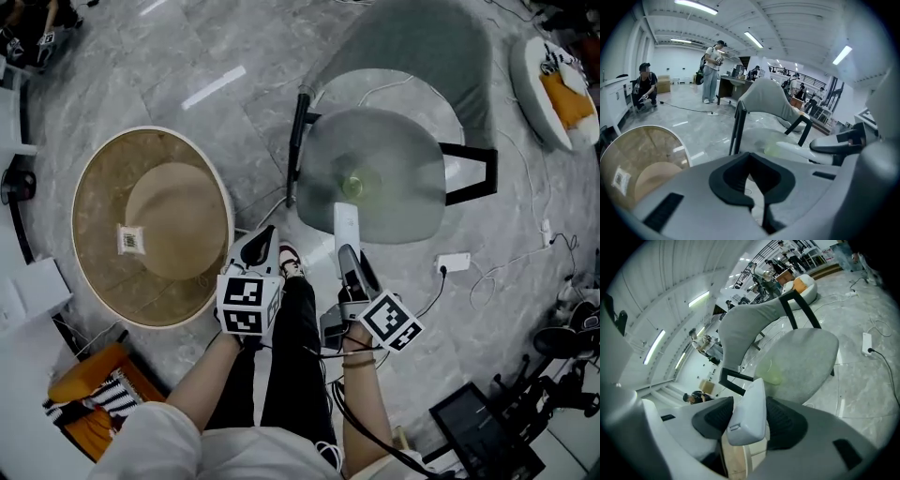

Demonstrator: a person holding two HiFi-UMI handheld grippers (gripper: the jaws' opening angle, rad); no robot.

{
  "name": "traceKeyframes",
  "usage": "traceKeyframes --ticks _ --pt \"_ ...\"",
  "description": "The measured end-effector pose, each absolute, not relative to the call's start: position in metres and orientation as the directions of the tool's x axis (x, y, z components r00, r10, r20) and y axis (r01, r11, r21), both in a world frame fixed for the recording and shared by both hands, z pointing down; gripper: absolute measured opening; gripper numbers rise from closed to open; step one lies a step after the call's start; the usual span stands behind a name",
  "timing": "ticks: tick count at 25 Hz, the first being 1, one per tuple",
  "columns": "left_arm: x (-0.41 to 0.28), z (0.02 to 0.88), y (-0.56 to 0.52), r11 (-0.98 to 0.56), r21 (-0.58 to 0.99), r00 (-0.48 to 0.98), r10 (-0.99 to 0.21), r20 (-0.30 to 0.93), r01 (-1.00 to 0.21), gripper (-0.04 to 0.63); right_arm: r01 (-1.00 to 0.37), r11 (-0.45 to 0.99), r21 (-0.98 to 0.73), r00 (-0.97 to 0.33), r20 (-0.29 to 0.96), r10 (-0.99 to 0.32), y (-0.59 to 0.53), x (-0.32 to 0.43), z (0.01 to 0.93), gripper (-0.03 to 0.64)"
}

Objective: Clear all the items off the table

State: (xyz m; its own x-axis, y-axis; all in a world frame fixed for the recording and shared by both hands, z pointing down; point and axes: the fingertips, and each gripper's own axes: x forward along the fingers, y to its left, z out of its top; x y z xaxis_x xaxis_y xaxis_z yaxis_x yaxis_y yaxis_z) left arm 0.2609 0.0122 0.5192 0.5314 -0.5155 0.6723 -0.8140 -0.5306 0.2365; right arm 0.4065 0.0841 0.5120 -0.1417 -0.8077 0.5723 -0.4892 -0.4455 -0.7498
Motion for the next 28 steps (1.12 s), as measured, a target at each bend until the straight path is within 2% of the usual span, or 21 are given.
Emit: traceKeyframes --ticks 8,16,28 --pt "0.314 0.524 0.013 -0.592 0.237 0.567 -0.465 0.68 -0.77 0.003 -0.443 -0.518 -0.732 -0.054 0.598 -0.799 0.108 0.464 0.522 0.236" --pt "0.344 0.538 -0.012 -0.606 0.221 0.559 -0.452 0.695 -0.764 0.003 -0.473 -0.536 -0.699 0.004 0.607 -0.795 0.08 0.53 0.54 0.236" --pt "0.364 0.589 -0.03 -0.602 0.217 0.537 -0.42 0.732 -0.768 0.003 -0.533 -0.562 -0.633 0.007 0.661 -0.751 0.027 0.584 0.611 0.235"
